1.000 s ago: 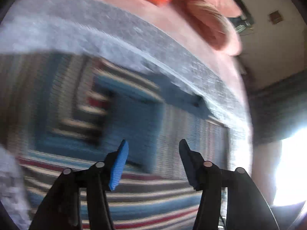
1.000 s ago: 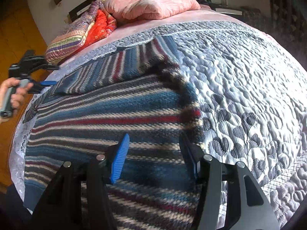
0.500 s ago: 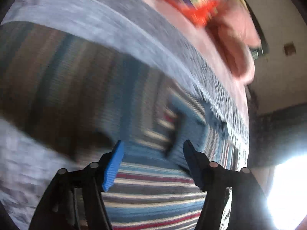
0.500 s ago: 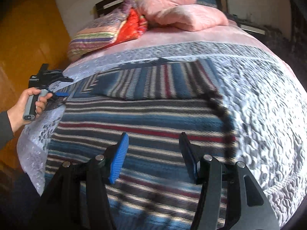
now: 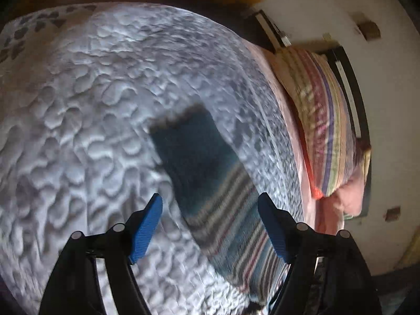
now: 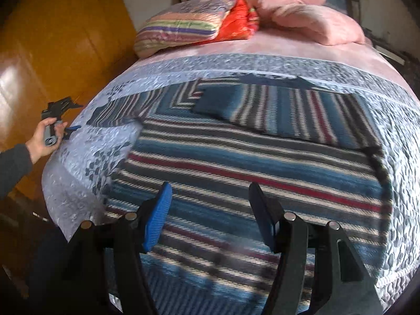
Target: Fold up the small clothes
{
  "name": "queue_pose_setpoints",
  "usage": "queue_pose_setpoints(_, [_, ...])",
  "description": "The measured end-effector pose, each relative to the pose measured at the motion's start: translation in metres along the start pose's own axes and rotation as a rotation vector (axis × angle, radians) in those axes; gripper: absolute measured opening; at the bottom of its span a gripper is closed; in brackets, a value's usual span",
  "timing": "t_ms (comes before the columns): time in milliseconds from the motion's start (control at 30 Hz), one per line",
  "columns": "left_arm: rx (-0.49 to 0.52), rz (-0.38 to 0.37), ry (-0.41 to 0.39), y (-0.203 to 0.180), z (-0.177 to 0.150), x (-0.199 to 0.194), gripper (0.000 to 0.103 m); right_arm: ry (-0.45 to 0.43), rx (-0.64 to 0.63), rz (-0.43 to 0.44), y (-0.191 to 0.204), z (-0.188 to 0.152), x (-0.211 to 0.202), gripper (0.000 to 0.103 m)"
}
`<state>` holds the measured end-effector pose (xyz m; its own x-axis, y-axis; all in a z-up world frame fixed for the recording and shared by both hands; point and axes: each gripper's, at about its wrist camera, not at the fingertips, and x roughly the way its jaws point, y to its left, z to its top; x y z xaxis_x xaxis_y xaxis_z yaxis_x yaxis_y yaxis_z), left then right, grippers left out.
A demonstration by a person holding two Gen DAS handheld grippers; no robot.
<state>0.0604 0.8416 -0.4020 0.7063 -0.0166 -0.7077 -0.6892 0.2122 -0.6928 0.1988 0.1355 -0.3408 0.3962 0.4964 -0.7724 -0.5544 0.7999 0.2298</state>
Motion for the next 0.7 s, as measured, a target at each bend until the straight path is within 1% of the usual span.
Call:
queue_pose_setpoints(133, [-0.014, 0.03, 0.011, 0.014, 0.011, 0.029, 0.075, 0.024, -0.021, -0.002, 0.014, 0.002, 0.008, 0.061])
queue_pose_setpoints(200, [-0.02, 0.025, 0.005, 0.019, 0.015, 0.038, 0.075, 0.035, -0.024, -0.01, 0.016, 0.001, 0.01, 0.061])
queue_pose_setpoints(300, [0.0, 0.022, -0.01, 0.017, 0.019, 0.046, 0.075, 0.049, -0.015, -0.019, 0.015, 0.001, 0.014, 0.061])
queue_pose_setpoints(367, [0.031, 0.031, -0.023, 0.013, 0.021, 0.051, 0.073, 0.058, -0.002, -0.02, 0.014, -0.001, 0.016, 0.061])
queue_pose_setpoints(400, [0.046, 0.044, -0.03, 0.012, 0.021, 0.051, 0.066, 0.062, 0.002, -0.019, 0.013, -0.002, 0.017, 0.061])
queue_pose_setpoints(433, [0.051, 0.056, -0.031, 0.011, 0.022, 0.052, 0.054, 0.066, 0.004, -0.019, 0.013, -0.002, 0.018, 0.061])
queue_pose_setpoints(467, [0.051, 0.065, -0.031, 0.011, 0.023, 0.053, 0.047, 0.069, 0.003, -0.017, 0.015, -0.003, 0.019, 0.061])
queue_pose_setpoints(533, [0.043, 0.083, -0.026, 0.013, 0.027, 0.054, 0.023, 0.071, 0.0, -0.013, 0.017, -0.004, 0.019, 0.061])
queue_pose_setpoints(567, [0.038, 0.088, -0.029, 0.014, 0.028, 0.054, 0.015, 0.07, -0.003, -0.01, 0.018, -0.004, 0.018, 0.061])
queue_pose_setpoints(633, [0.046, 0.077, -0.033, 0.013, 0.03, 0.049, 0.009, 0.068, -0.007, -0.008, 0.02, -0.003, 0.016, 0.061])
queue_pose_setpoints(700, [0.066, 0.06, -0.045, 0.005, 0.029, 0.041, 0.009, 0.063, -0.007, -0.005, 0.021, -0.002, 0.013, 0.061])
